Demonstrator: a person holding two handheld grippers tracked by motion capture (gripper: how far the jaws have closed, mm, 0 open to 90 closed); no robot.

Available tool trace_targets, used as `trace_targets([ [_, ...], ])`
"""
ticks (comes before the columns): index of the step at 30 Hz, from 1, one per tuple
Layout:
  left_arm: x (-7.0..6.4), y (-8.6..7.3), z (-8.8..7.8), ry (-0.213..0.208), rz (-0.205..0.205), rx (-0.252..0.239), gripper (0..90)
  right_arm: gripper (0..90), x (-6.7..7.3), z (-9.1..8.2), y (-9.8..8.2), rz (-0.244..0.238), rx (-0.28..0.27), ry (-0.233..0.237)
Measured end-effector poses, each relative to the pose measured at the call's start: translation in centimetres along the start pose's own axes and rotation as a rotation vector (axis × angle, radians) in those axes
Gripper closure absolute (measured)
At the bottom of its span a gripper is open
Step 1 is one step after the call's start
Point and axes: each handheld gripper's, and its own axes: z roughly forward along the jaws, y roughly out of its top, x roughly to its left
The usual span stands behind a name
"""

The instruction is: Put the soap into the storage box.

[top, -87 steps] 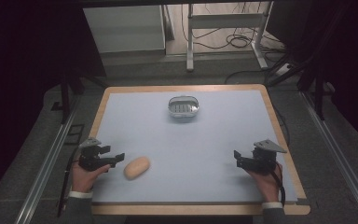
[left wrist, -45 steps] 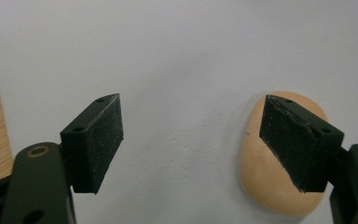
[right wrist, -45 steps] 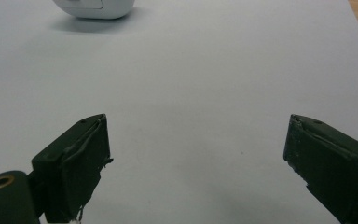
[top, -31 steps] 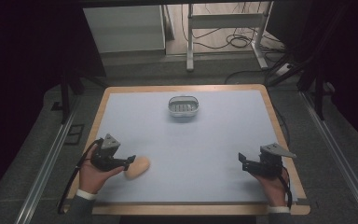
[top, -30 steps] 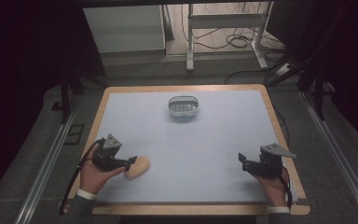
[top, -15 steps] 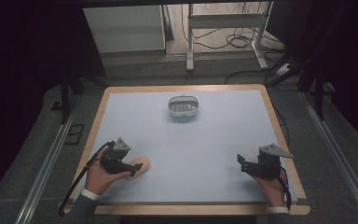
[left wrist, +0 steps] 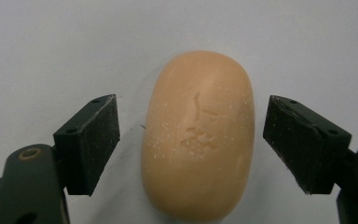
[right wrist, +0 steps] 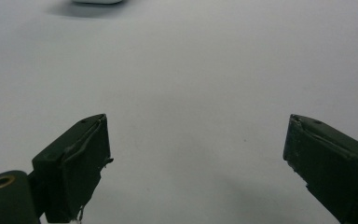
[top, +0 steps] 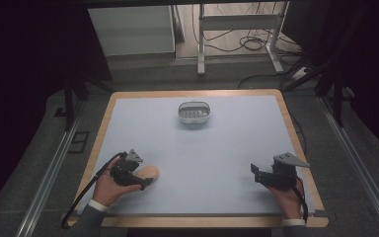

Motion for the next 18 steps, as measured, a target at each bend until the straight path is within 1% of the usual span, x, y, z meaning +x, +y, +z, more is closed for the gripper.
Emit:
trace_targets([
  [6,-0.08,0.03,0.84,-0.013,0.014,0.039,19.8,7.2,0.01,0.02,-0.03,-0.001,0.003,-0.001],
  [9,-0.11,0.03,1.05,-0.013,0.015,0.045,20.7,7.2,0.01,0.02,-0.03,-0.001,0.003,-0.001],
  [14,-0.1,0.04,1.16,-0.01,0.018,0.051,27.6,7.2,-0.04,0.03,-0.05,-0.001,0.004,-0.004],
  [15,-0.17,0.05,1.08,-0.02,0.026,0.047,30.9,7.2,-0.03,0.03,-0.05,-0.002,0.004,-0.006],
  [18,-0.24,0.07,1.07,-0.015,0.03,0.049,32.1,7.2,-0.04,0.03,-0.05,-0.001,0.005,-0.007],
])
